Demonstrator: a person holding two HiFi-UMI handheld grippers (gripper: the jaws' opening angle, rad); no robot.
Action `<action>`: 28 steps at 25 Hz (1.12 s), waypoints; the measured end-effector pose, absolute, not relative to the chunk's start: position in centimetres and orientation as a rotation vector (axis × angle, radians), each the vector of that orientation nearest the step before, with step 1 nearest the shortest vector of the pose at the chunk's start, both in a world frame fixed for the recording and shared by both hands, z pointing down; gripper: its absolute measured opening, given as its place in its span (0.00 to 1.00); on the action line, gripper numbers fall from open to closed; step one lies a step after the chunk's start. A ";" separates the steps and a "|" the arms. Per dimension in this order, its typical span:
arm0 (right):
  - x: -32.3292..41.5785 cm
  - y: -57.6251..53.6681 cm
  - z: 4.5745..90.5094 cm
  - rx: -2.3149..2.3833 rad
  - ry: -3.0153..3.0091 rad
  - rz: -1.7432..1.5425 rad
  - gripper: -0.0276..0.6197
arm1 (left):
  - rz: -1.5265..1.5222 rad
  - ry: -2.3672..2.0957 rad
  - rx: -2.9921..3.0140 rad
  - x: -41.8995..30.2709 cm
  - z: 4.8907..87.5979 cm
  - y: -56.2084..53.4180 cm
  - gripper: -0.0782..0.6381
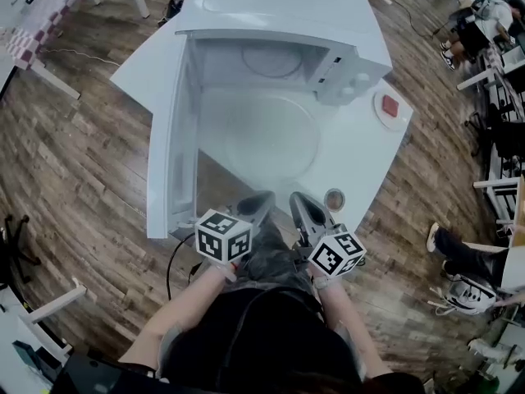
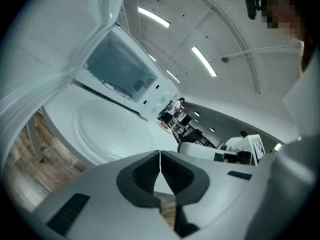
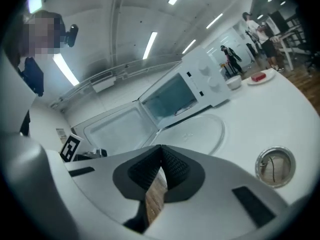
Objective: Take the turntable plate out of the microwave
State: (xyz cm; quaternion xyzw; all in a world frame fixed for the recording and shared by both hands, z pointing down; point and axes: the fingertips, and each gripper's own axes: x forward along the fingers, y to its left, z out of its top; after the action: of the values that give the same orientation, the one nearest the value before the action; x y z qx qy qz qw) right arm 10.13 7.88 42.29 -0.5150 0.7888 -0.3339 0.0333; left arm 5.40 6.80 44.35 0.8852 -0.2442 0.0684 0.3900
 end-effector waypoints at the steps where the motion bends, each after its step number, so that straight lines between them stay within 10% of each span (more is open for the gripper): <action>1: 9.8 8.0 42.0 -1.578 2.447 -1.007 0.07 | 0.174 -0.614 2.263 5.5 44.0 6.9 0.13; 28: 10.4 11.5 34.5 -1.144 2.972 -0.456 0.07 | -0.059 -1.133 2.393 7.5 36.8 9.7 0.13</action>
State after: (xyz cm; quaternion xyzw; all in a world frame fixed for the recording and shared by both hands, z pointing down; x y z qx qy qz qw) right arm 10.35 11.48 34.51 -0.3554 0.9232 -0.1417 -0.0375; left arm 7.49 9.71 36.81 0.8763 -0.4148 -0.0215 0.2442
